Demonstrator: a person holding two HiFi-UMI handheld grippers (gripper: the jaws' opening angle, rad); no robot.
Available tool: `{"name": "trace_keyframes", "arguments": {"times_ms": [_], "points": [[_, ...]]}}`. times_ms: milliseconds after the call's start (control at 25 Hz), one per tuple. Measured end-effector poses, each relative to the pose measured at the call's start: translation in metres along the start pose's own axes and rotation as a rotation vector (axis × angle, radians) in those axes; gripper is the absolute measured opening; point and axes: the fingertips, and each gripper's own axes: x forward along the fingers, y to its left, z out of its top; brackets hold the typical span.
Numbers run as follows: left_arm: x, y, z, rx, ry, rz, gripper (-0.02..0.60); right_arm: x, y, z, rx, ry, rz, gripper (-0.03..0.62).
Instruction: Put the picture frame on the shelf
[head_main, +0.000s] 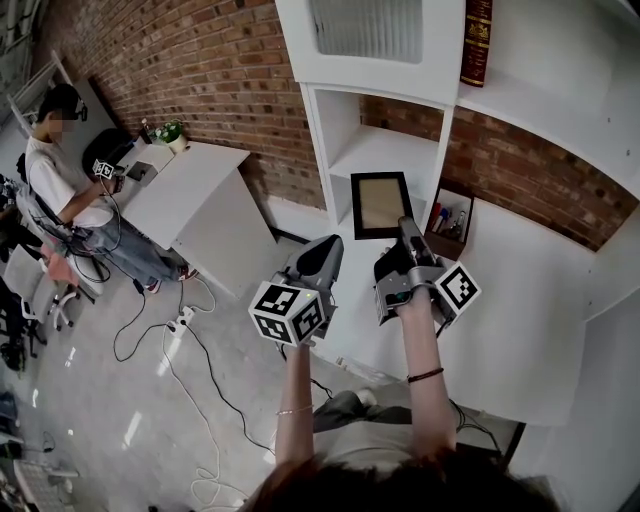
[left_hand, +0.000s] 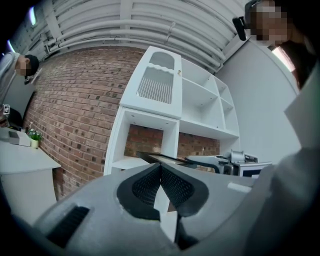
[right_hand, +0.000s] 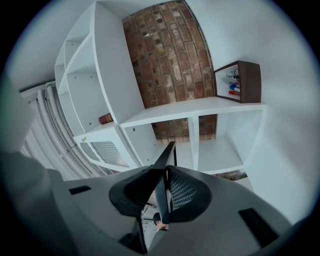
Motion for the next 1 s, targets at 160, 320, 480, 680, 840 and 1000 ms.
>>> {"name": "trace_keyframes", "arguments": {"times_ms": [160, 320, 480, 680, 840, 1000], "points": [[0.006, 0.007, 0.005, -0.004, -0.009, 0.011, 0.011, 0.010, 0.003, 0.005, -0.001, -0.006, 0.006, 0.074], [0.012, 0.010, 0.008, -0.005, -0.016, 0.008, 0.011, 0.016, 0.002, 0.012, -0.004, -0.031, 0.002, 0.074], [0.018, 0.016, 0.005, -0.008, -0.009, 0.006, 0.011, 0.024, 0.000, 0.016, -0.007, -0.045, 0.001, 0.073], [0.027, 0.025, 0.007, -0.008, -0.004, -0.011, 0.011, 0.035, -0.004, 0.018, -0.022, -0.062, -0.005, 0.073], [0.038, 0.037, 0.006, -0.008, 0.008, -0.034, 0.011, 0.047, -0.008, 0.017, -0.020, -0.081, -0.005, 0.074], [0.050, 0.046, 0.008, -0.011, 0.022, -0.066, 0.011, 0.058, -0.010, 0.020, -0.036, -0.115, -0.016, 0.073]]}}
